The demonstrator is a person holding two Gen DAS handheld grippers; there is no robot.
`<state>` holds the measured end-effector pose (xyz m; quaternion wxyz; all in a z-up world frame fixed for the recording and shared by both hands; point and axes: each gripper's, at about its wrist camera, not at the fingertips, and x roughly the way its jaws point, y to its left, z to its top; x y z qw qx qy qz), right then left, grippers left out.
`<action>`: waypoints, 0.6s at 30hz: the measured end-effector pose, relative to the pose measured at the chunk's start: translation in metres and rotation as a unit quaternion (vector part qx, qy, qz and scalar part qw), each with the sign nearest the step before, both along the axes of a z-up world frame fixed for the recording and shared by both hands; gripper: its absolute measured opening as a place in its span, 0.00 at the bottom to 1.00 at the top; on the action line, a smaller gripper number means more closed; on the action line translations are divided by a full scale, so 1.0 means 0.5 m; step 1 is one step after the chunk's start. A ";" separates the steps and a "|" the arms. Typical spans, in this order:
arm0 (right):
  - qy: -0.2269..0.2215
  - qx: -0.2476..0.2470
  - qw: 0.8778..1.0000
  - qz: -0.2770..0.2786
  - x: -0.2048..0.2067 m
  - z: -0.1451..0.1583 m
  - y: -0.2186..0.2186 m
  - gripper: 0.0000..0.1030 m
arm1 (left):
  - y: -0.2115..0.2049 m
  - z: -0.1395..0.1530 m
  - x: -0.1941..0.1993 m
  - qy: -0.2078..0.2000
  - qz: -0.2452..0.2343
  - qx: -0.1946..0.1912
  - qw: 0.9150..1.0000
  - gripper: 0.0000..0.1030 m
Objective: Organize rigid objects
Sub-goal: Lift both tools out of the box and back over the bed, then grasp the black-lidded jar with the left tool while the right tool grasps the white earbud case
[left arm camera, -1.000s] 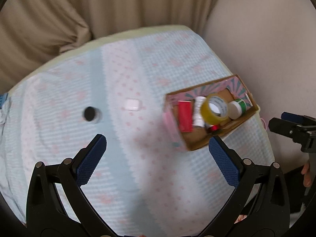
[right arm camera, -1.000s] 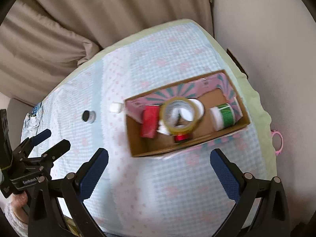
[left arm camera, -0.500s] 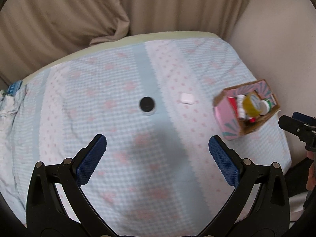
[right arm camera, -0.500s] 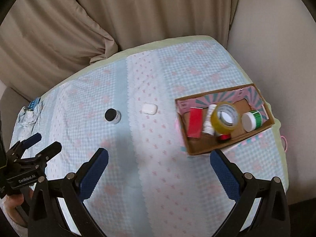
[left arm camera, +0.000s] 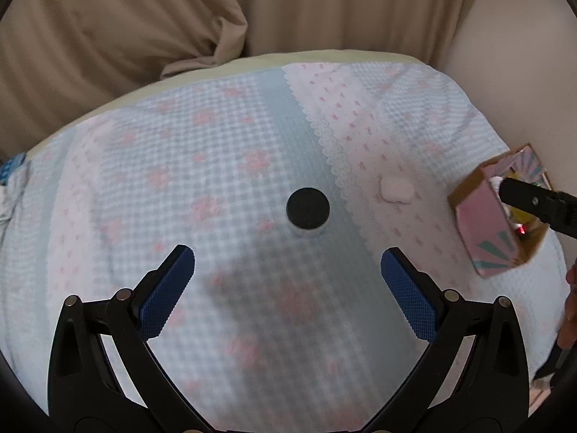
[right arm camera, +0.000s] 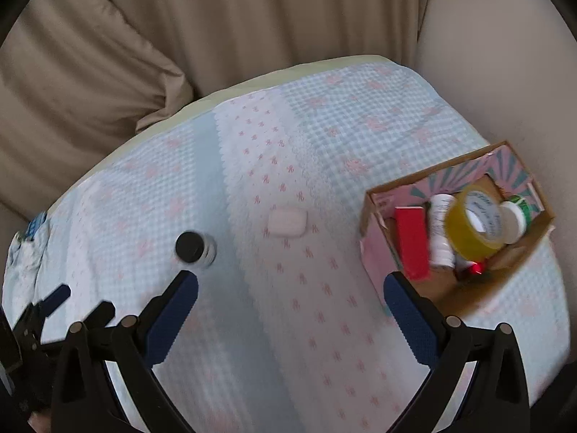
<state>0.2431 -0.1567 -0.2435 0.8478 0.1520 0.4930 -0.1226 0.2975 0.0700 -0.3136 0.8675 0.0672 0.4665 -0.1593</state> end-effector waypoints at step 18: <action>0.019 -0.039 0.999 0.011 0.197 -0.322 -0.012 0.83 | -0.096 -0.284 0.148 0.012 -0.045 -0.022 0.999 0.72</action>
